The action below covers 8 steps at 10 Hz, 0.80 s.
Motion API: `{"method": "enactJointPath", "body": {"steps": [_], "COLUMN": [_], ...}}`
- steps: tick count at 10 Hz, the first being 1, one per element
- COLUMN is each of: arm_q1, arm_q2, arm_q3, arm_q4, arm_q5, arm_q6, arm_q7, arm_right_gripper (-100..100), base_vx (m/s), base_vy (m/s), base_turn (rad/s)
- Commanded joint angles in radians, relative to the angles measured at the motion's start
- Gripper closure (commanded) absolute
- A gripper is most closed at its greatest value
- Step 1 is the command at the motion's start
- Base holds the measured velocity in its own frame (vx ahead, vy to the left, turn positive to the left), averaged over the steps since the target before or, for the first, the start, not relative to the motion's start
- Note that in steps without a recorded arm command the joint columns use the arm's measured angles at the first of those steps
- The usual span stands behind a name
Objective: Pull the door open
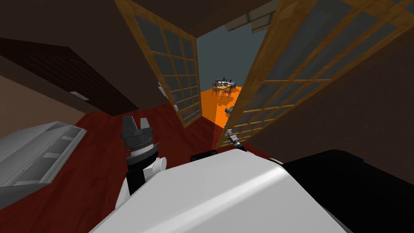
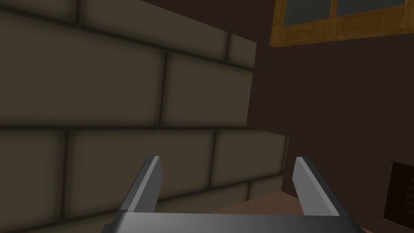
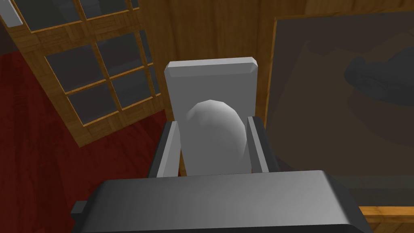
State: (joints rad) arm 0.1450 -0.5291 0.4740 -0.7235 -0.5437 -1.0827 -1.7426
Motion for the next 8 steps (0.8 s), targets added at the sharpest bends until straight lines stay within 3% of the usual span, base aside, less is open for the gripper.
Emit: {"method": "enactJointPath", "body": {"steps": [1,2,3,8], "arm_q1": [0.008,0.012,0.014,0.029], "arm_q2": [-0.010,-0.016,-0.012,-0.033], "arm_q3": [0.010,0.016,0.014,0.047], "arm_q4": [0.001,0.002,-0.005,0.028], "arm_q5": [0.004,0.006,0.006,0.020], "arm_q6": [-0.018,-0.027,-0.017,-0.083], "arm_q7": [-0.012,-0.019,-0.011,-0.047], "arm_right_gripper": [100,100,100,100], "base_vx": [-0.187,-0.199,-0.094,-0.191], "base_vy": [-0.073,-0.058,-0.019,-0.056], "base_turn": [0.119,0.110,0.022,0.144]}}
